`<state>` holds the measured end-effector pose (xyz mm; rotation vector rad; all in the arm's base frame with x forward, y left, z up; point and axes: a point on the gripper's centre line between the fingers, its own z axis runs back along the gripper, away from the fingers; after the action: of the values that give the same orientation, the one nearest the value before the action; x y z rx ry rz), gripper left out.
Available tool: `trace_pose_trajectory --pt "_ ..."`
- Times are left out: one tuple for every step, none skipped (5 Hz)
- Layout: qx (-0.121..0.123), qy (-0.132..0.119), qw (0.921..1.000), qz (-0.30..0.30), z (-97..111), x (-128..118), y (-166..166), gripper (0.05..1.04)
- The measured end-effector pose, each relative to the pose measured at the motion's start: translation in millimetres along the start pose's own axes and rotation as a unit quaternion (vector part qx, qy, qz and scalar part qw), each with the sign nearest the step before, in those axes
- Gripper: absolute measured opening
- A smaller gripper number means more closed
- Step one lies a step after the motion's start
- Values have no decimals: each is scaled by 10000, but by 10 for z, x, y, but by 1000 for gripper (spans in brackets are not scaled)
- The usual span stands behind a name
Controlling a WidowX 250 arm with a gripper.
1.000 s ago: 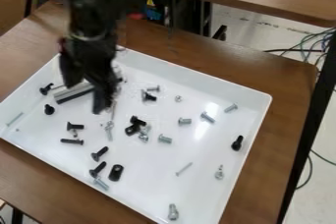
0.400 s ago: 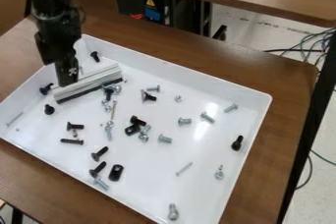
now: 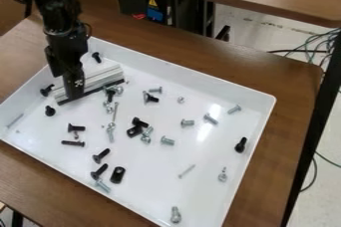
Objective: Sweep into pile
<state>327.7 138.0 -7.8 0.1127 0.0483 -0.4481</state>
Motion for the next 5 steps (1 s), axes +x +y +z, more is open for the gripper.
trace_pose_trajectory --pt "215 -19 9998 26 -127 35 76 1000" --pt "184 -51 9998 44 -225 121 134 1000" --pt "9 46 10000 36 -291 146 125 939" --pt "-17 73 10000 25 -316 142 116 768" --pt "51 96 9999 65 -335 123 123 456"
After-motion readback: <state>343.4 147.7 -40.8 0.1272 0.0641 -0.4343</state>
